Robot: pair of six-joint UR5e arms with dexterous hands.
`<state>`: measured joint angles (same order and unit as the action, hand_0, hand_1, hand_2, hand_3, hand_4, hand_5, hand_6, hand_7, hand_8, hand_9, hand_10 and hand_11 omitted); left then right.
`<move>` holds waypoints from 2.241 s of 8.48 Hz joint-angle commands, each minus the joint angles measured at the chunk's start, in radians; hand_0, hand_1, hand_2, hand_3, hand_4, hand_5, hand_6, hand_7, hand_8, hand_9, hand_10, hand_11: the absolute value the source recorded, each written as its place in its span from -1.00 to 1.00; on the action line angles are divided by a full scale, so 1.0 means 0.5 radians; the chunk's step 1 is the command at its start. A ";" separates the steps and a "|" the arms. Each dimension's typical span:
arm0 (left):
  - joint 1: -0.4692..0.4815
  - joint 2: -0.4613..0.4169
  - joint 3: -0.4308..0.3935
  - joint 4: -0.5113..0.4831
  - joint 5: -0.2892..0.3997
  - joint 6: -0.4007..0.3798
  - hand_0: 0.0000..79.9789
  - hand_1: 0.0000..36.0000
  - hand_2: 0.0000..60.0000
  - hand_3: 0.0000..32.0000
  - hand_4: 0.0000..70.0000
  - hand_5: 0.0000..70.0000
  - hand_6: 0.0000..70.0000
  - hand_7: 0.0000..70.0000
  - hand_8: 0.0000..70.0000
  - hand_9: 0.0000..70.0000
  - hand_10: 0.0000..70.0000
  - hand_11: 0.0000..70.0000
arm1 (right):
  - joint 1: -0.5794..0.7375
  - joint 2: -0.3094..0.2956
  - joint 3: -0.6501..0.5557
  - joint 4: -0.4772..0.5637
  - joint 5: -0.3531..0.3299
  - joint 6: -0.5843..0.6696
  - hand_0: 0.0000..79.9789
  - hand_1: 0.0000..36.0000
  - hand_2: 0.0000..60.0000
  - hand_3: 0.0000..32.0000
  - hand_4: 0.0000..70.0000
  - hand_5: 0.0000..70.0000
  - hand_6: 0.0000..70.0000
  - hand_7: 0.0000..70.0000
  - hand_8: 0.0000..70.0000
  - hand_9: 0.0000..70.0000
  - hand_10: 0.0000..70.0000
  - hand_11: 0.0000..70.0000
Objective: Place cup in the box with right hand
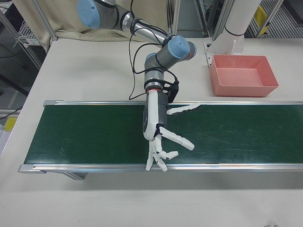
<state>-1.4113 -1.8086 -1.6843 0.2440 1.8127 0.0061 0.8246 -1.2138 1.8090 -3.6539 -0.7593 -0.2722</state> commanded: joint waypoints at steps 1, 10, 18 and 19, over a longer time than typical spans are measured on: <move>0.000 0.000 0.000 0.000 0.001 0.000 -1.00 -1.00 -1.00 -1.00 -1.00 -1.00 -1.00 -1.00 -1.00 -1.00 -1.00 -1.00 | 0.001 0.001 -0.001 0.000 0.000 -0.002 0.18 -1.00 -1.00 -0.25 0.14 -0.97 -0.71 0.84 -0.77 -0.32 -1.00 -1.00; 0.000 0.000 0.000 0.000 0.001 0.000 -1.00 -1.00 -1.00 -1.00 -1.00 -1.00 -1.00 -1.00 -1.00 -1.00 -1.00 -1.00 | 0.041 0.028 0.017 0.000 0.003 -0.011 0.09 -1.00 -1.00 0.32 -0.23 -0.98 -0.55 1.00 -0.51 0.20 -1.00 -1.00; 0.003 0.000 0.003 0.000 0.001 0.000 -1.00 -1.00 -1.00 -1.00 -1.00 -1.00 -1.00 -1.00 -1.00 -1.00 -1.00 -1.00 | -0.130 0.200 -0.001 0.009 0.006 -0.265 0.10 -1.00 -1.00 -1.00 0.29 -0.99 -0.43 1.00 -0.51 0.17 -1.00 -1.00; 0.003 0.000 0.003 0.000 0.001 0.000 -1.00 -1.00 -1.00 -1.00 -1.00 -1.00 -1.00 -1.00 -1.00 -1.00 -1.00 -1.00 | -0.140 0.212 -0.034 0.009 0.006 -0.272 0.09 -1.00 -1.00 -1.00 0.24 -0.99 -0.46 1.00 -0.52 0.17 -1.00 -1.00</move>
<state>-1.4108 -1.8085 -1.6828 0.2442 1.8128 0.0061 0.7763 -1.1278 1.8120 -3.6518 -0.7559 -0.3639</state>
